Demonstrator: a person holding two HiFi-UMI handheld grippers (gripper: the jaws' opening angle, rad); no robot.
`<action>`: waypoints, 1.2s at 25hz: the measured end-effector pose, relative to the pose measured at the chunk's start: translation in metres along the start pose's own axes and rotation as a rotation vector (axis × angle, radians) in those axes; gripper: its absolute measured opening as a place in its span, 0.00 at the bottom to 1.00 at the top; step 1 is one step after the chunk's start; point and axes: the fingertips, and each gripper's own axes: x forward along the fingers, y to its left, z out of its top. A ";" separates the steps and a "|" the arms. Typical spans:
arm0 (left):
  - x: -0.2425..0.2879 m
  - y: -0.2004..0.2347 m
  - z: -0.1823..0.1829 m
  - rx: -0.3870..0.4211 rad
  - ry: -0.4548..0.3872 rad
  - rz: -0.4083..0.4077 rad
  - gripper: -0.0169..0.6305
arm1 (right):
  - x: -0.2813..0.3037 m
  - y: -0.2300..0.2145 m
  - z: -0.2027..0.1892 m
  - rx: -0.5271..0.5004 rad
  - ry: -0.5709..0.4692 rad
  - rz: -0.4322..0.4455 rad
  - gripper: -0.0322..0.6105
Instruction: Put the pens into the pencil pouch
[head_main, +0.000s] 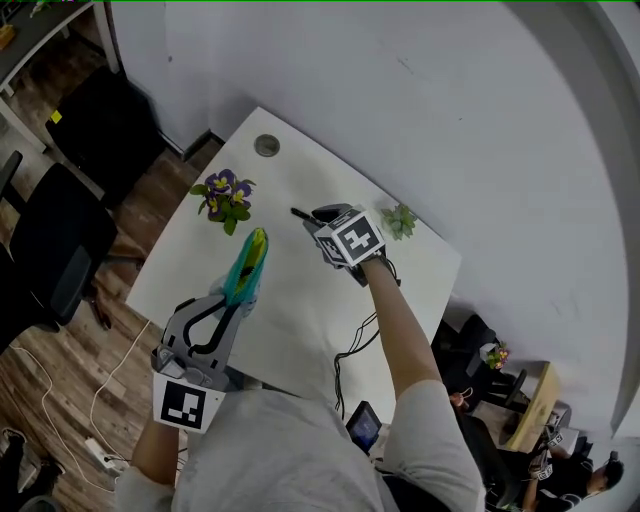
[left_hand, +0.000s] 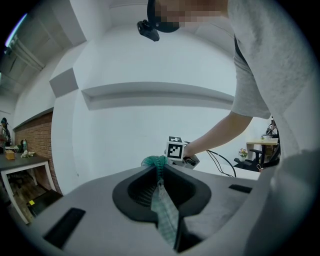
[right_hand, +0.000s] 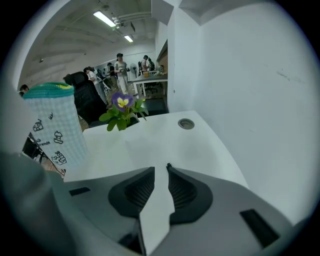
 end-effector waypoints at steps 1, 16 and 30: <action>0.001 0.002 -0.002 -0.006 0.005 0.000 0.12 | 0.007 -0.002 0.000 -0.007 0.017 0.005 0.20; 0.005 0.003 -0.022 -0.084 0.041 -0.019 0.12 | 0.081 -0.015 -0.013 -0.132 0.270 0.051 0.20; 0.011 -0.002 -0.014 -0.061 0.008 -0.065 0.12 | 0.046 -0.010 0.015 0.056 -0.013 -0.010 0.14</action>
